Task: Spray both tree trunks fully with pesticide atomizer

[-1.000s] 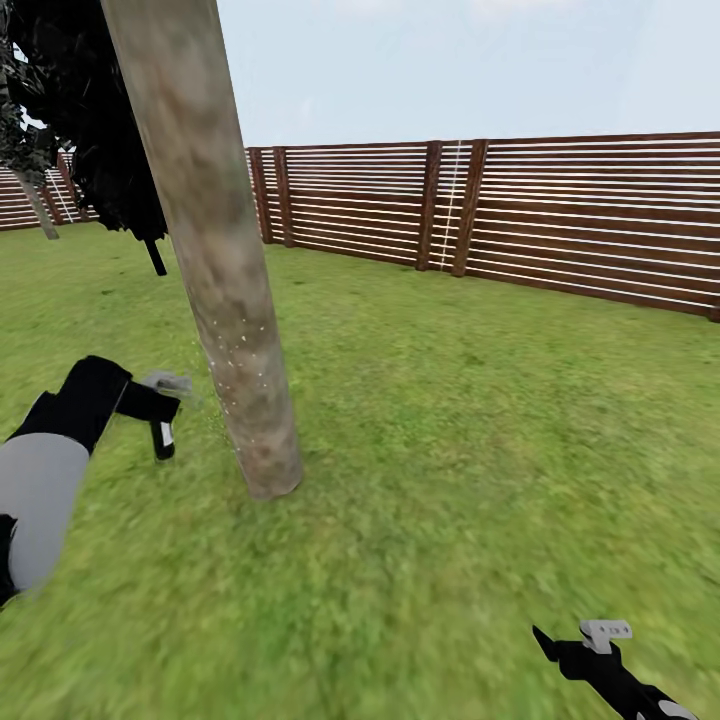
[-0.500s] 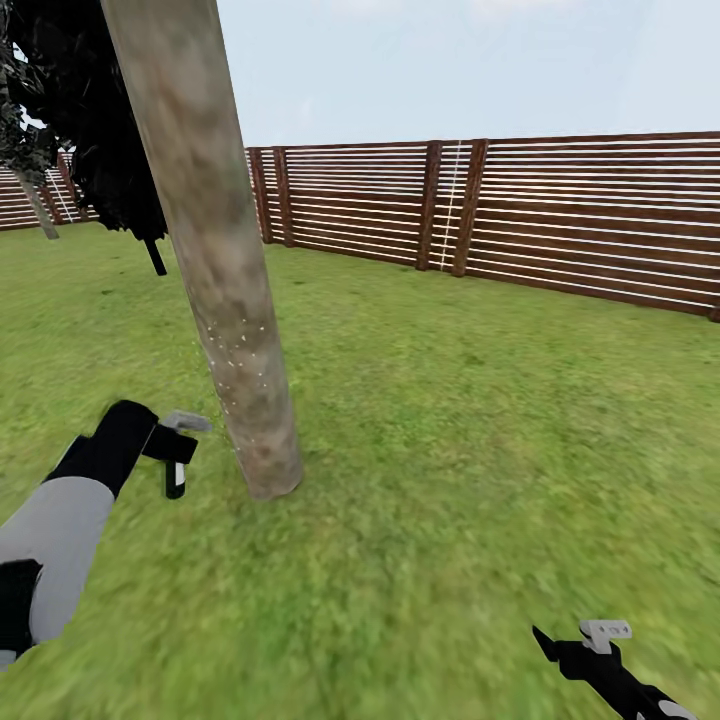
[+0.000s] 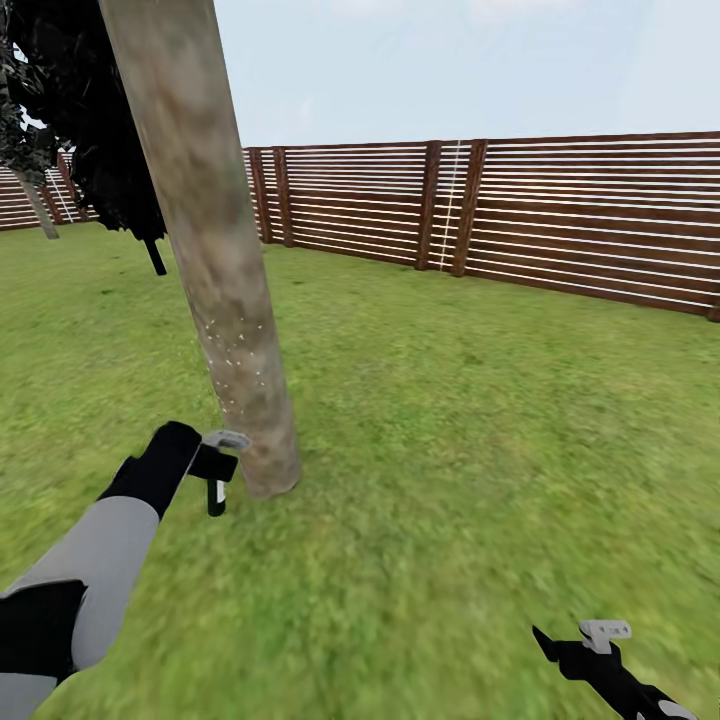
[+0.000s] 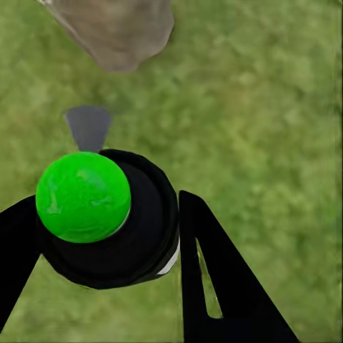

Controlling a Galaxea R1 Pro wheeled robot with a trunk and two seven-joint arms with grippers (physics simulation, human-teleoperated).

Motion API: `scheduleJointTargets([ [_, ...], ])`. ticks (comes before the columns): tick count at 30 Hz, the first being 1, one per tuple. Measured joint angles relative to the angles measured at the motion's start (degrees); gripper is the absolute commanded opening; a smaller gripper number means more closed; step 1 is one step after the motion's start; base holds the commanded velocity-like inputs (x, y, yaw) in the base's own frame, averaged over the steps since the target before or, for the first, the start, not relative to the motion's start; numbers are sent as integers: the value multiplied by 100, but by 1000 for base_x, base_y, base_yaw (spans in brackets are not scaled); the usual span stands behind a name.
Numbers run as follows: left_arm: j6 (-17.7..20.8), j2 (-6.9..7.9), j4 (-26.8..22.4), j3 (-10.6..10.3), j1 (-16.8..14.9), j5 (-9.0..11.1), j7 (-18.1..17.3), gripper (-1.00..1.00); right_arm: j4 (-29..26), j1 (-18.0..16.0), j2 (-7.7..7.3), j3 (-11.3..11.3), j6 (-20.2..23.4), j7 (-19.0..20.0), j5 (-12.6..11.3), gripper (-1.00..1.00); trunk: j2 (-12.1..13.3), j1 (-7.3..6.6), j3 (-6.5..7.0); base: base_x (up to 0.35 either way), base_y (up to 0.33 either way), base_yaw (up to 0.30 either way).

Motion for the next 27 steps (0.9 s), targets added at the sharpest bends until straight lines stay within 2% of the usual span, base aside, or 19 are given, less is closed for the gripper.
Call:
scheduleJointTargets([
  [4,4,-76,-15,9,-2,21,2,-100,0,0,0,0,1,0,0,100,0,0,0,0,-1,0],
  [7,23,-68,-295,-2,-9,11,3,-100,0,0,0,0,3,0,1,100,0,0,1,0,0,0],
  [10,390,-70,-830,-9,-57,5,-5,-100,0,0,0,0,4,0,0,100,0,0,0,0,0,0],
  [11,702,-66,-1013,-12,-84,1,-9,-100,0,0,0,0,5,0,0,100,0,0,1,0,0,0],
  [12,848,-69,-1149,-14,-99,18,-12,-100,0,0,0,0,5,0,0,100,0,0,0,0,0,0],
  [14,985,-84,-1422,-21,-266,25,-14,-100,0,0,0,0,2,0,0,100,0,-1,1,0,0,0],
  [17,1019,-88,-1487,-16,-397,31,-15,-100,0,0,0,0,1,0,0,100,0,0,0,0,0,0],
  [22,961,-93,-1433,-30,-257,34,-33,-100,0,0,0,0,3,0,2,100,0,0,0,0,0,0],
  [25,932,-105,-1422,-34,101,40,-62,-100,5,0,7,8,7,0,8,100,0,0,-1,0,0,0],
  [27,893,-113,-1412,-38,233,84,-68,-100,8,0,8,9,6,0,9,100,0,0,0,0,0,0],
])
